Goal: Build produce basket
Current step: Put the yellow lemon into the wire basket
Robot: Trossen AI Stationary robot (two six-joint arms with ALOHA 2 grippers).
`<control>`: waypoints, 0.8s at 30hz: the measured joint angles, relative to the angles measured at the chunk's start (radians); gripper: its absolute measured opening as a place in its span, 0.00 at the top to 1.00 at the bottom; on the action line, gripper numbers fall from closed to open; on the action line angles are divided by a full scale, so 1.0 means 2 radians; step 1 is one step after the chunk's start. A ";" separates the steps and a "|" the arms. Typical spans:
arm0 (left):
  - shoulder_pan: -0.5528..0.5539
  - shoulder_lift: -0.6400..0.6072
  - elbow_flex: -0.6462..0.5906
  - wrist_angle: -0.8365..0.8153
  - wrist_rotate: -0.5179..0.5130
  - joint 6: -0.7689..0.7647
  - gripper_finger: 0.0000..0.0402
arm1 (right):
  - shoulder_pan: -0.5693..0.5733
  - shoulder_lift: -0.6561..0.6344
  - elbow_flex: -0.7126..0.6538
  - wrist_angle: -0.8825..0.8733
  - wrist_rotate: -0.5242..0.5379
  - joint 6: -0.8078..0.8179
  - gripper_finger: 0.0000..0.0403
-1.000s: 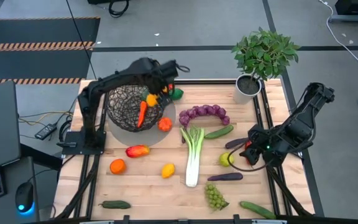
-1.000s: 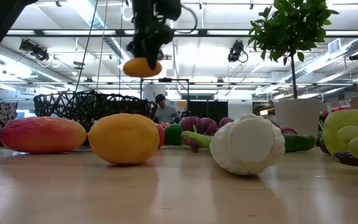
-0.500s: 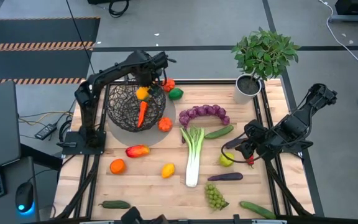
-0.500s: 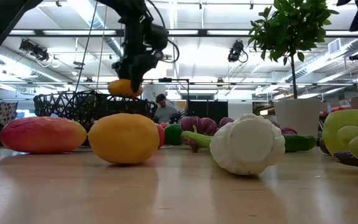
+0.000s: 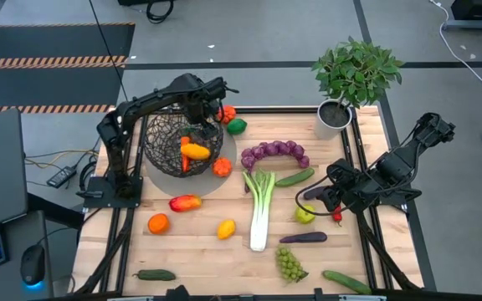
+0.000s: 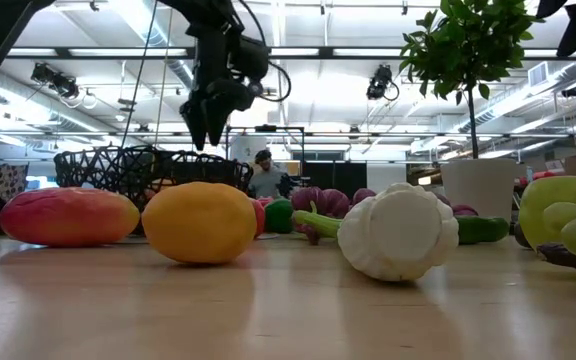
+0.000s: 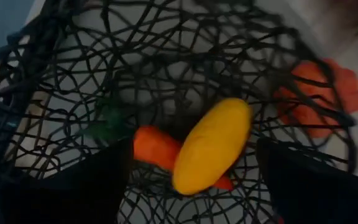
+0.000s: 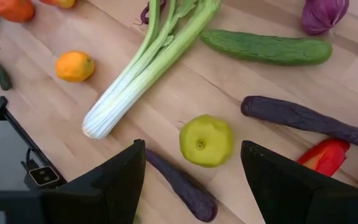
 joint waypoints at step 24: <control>-0.240 -0.004 0.001 0.043 -0.022 0.179 0.13 | 0.002 0.000 0.000 0.000 -0.031 -0.068 0.34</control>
